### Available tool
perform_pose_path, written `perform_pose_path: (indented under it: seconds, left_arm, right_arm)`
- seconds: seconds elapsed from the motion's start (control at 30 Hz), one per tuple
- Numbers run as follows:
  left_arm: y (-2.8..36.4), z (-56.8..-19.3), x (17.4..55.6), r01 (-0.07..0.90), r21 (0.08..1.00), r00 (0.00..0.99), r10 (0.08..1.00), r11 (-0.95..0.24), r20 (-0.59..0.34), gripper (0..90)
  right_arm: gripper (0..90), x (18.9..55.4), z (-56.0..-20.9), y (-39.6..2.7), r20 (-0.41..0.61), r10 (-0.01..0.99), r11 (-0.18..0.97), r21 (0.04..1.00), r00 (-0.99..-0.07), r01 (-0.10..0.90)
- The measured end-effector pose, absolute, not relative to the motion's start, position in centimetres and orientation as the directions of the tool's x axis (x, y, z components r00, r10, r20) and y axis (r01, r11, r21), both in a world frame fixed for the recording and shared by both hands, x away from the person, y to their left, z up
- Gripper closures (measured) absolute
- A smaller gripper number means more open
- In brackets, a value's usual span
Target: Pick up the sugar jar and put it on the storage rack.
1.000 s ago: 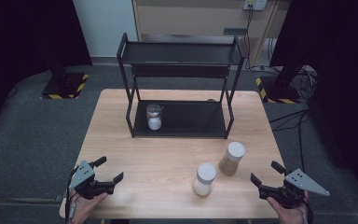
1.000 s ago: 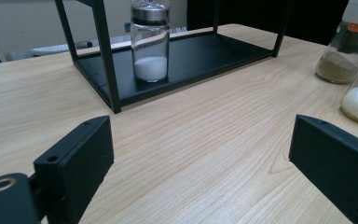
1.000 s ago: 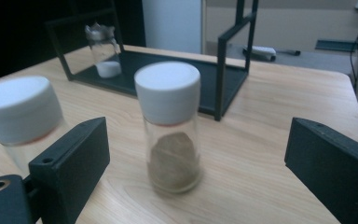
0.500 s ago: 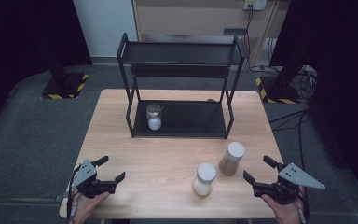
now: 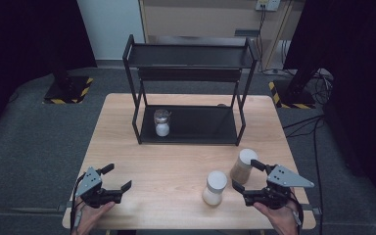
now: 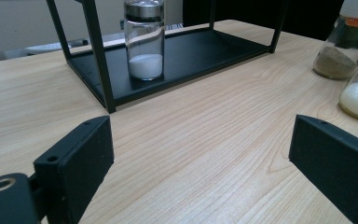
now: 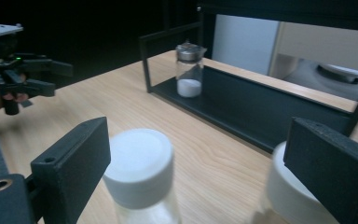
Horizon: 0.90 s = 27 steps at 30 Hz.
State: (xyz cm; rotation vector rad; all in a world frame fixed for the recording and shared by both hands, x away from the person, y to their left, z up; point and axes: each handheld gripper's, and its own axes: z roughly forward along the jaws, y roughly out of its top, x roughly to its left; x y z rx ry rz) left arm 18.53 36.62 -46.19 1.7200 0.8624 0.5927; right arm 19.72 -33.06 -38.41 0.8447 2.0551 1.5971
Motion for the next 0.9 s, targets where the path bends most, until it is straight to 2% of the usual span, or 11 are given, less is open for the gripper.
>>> perform_pose_path:
  seconds: [0.37,0.9]
  left_arm:
    - [36.6,-46.2,18.6,0.258,0.951,0.617,0.787,-0.169,-0.028,5.7]
    - [36.6,-46.2,18.6,0.258,0.951,0.617,0.787,-0.169,-0.027,5.7]
  right_arm:
    - [8.3,21.2,-39.0,-30.7,0.059,0.615,0.208,0.95,-0.786,0.234]
    - [14.3,22.4,-40.9,-28.7,0.07,0.592,0.254,0.929,-0.803,0.268]
